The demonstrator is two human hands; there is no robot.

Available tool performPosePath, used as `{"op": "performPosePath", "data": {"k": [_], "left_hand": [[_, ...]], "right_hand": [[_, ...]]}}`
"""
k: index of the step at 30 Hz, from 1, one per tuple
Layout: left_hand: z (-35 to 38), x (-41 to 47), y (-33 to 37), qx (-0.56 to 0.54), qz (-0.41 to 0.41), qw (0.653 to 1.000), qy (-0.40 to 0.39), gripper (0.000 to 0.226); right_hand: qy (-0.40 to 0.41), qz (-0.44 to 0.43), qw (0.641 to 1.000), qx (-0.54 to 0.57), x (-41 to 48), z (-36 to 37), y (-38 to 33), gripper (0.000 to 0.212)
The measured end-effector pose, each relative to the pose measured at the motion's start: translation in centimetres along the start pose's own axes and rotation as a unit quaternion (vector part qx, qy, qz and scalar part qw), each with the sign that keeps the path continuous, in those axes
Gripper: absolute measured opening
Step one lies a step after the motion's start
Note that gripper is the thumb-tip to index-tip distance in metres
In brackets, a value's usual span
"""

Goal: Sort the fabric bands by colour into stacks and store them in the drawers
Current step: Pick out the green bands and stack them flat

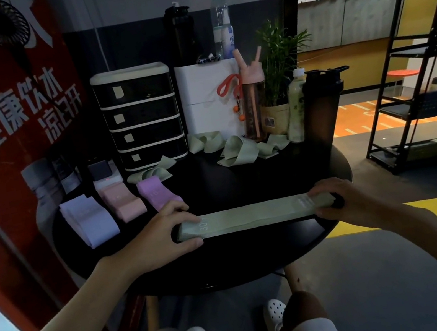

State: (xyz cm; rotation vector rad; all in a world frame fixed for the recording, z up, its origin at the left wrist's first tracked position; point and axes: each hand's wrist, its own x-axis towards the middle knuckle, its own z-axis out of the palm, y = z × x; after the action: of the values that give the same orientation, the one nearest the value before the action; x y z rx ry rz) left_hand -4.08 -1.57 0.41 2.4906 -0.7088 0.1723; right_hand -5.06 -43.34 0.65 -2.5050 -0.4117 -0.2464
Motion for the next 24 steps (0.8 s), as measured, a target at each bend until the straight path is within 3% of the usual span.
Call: {"op": "performPosePath", "data": {"k": [4,12,18,24], "left_hand": [[0.3,-0.3,0.8,0.086,0.048,0.994,0.054,0.048],[0.2,-0.1,1.1,0.132,0.068,0.987,0.058,0.045],[-2.5,2.6,1.1,0.109,0.049,0.986,0.118,0.043],[-6.1,7.6,-2.4,0.131,-0.022,0.985,0.112,0.009]], "right_hand": [[0.042,-0.014,0.999,-0.024,-0.1,0.6,-0.3,0.029],[0.056,0.007,0.996,-0.065,0.3,0.4,-2.2,0.022],[0.047,-0.026,0.998,0.035,4.8,3.3,-7.6,0.009],[0.01,-0.012,1.0,0.019,8.7,7.6,-10.4,0.014]]}}
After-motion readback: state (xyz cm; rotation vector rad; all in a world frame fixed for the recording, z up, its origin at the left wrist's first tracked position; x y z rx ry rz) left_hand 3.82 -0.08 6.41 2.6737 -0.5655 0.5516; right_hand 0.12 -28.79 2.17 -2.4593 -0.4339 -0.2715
